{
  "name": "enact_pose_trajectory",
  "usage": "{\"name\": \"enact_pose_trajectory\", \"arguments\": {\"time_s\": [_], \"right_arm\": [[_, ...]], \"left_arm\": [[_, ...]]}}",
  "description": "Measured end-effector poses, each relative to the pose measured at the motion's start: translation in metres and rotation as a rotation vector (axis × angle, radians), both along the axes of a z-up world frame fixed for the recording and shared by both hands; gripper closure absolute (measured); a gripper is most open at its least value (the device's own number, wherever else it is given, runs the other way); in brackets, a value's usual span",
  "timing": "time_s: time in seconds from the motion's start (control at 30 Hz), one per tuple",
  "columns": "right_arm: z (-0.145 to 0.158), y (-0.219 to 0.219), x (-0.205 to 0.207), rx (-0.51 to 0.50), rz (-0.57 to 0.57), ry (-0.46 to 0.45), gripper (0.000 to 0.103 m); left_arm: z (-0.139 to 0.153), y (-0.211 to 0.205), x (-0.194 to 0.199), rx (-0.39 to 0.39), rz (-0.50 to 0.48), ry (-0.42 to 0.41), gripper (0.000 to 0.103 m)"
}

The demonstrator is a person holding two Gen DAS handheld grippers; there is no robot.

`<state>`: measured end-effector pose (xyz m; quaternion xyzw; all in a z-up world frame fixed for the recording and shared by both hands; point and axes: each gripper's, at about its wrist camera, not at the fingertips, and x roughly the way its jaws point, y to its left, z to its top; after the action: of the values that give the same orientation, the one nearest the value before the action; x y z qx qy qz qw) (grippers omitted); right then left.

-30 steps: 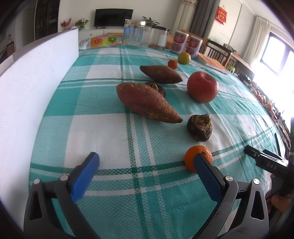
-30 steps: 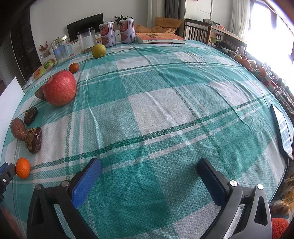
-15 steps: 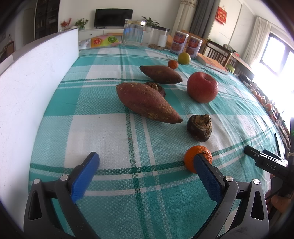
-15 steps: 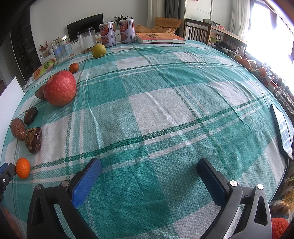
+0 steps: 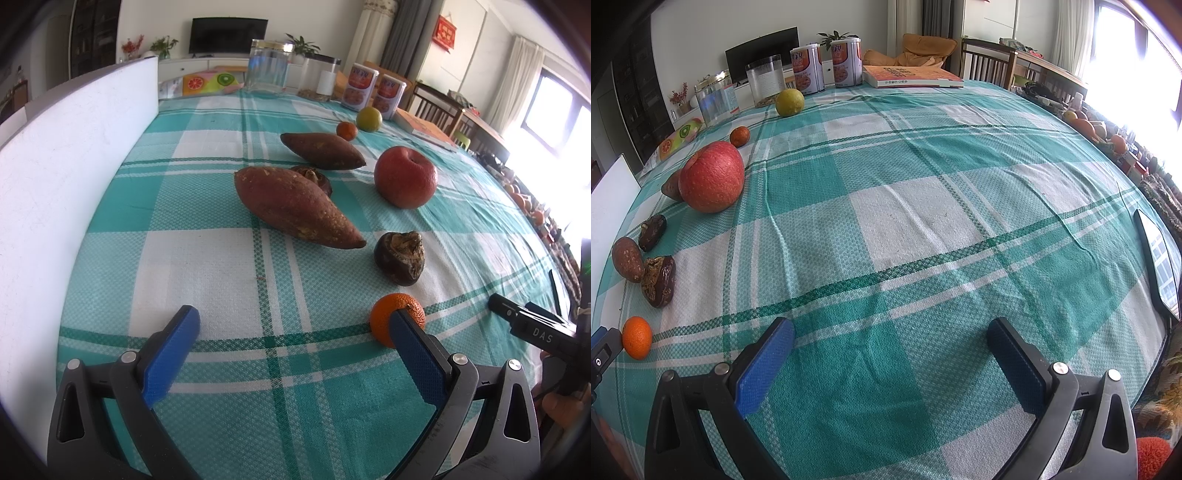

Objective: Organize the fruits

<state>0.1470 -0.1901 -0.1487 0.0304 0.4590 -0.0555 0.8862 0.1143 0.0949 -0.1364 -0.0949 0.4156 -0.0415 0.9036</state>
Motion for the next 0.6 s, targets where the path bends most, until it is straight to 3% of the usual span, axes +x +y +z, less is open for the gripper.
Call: {"name": "enact_pose_trajectory", "arguments": {"time_s": [0.2, 0.37, 0.47, 0.6], "right_arm": [[0.000, 0.000, 0.000, 0.000, 0.000, 0.000, 0.000], [0.000, 0.000, 0.000, 0.000, 0.000, 0.000, 0.000], [0.000, 0.000, 0.000, 0.000, 0.000, 0.000, 0.000], [0.000, 0.000, -0.001, 0.000, 0.001, 0.000, 0.000]], "left_arm": [[0.003, 0.012, -0.002, -0.094, -0.012, -0.005, 0.002], [0.023, 0.022, 0.019, -0.219, 0.044, -0.006, 0.002], [0.037, 0.016, 0.046, -0.199, 0.091, -0.005, 0.002], [0.027, 0.002, 0.080, -0.088, 0.101, 0.037, 0.002]]}}
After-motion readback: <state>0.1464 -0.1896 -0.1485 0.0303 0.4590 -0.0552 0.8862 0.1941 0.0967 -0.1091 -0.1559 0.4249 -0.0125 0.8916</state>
